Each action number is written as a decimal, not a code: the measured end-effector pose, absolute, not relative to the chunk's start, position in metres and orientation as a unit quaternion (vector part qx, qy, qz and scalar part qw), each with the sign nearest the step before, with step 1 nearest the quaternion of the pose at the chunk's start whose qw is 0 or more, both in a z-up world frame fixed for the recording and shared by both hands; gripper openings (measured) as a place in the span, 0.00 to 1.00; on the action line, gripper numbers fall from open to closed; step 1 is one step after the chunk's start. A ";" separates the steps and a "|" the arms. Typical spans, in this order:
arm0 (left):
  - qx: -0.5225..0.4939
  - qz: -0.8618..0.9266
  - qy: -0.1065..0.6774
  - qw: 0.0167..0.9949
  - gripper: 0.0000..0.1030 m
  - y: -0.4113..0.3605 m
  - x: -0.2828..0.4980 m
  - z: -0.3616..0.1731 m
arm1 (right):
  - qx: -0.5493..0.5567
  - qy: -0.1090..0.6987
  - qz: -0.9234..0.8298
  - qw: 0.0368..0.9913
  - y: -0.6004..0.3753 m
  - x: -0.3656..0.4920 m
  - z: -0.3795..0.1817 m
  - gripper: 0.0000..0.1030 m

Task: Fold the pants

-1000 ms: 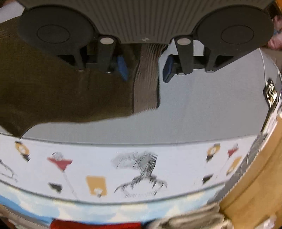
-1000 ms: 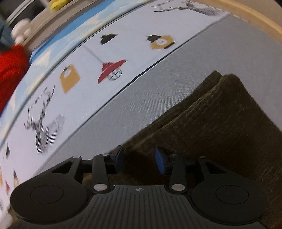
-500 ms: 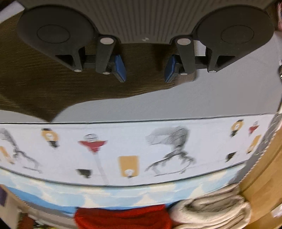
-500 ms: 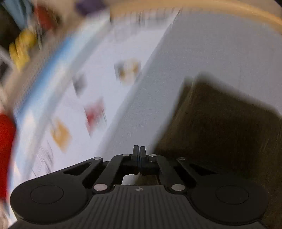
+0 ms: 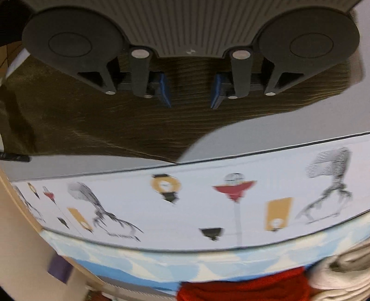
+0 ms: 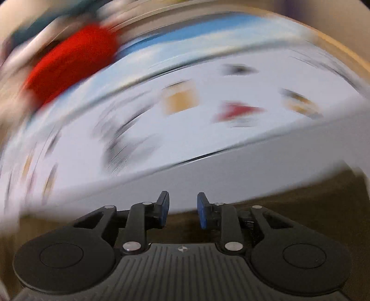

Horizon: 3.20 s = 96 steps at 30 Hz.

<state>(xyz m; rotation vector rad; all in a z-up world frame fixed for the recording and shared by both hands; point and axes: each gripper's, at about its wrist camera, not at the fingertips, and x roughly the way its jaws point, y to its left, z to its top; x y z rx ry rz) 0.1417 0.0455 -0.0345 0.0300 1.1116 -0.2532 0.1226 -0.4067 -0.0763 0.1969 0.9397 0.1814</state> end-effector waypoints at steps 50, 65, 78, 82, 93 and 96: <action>0.041 -0.124 0.555 0.821 0.39 0.034 0.157 -0.055 | 0.209 0.347 -0.222 0.887 -0.604 0.063 -0.091 0.36; 0.067 -0.061 0.571 0.816 0.42 0.073 0.087 -0.035 | 0.301 0.315 -0.246 0.866 -0.575 -0.053 -0.040 0.43; 0.094 -0.098 0.554 0.822 0.43 0.006 -0.002 -0.075 | 0.353 0.339 -0.255 0.834 -0.535 -0.111 -0.062 0.43; 0.096 -0.104 0.565 0.813 0.44 0.003 0.005 -0.082 | 0.328 0.347 -0.252 0.842 -0.539 -0.121 -0.067 0.43; 0.091 -0.102 0.562 0.815 0.47 -0.010 0.017 -0.084 | 0.451 0.347 -0.277 0.774 -0.582 -0.145 -0.107 0.45; 0.090 -0.101 0.562 0.816 0.48 -0.008 0.017 -0.086 | 0.479 0.345 -0.286 0.755 -0.588 -0.144 -0.118 0.46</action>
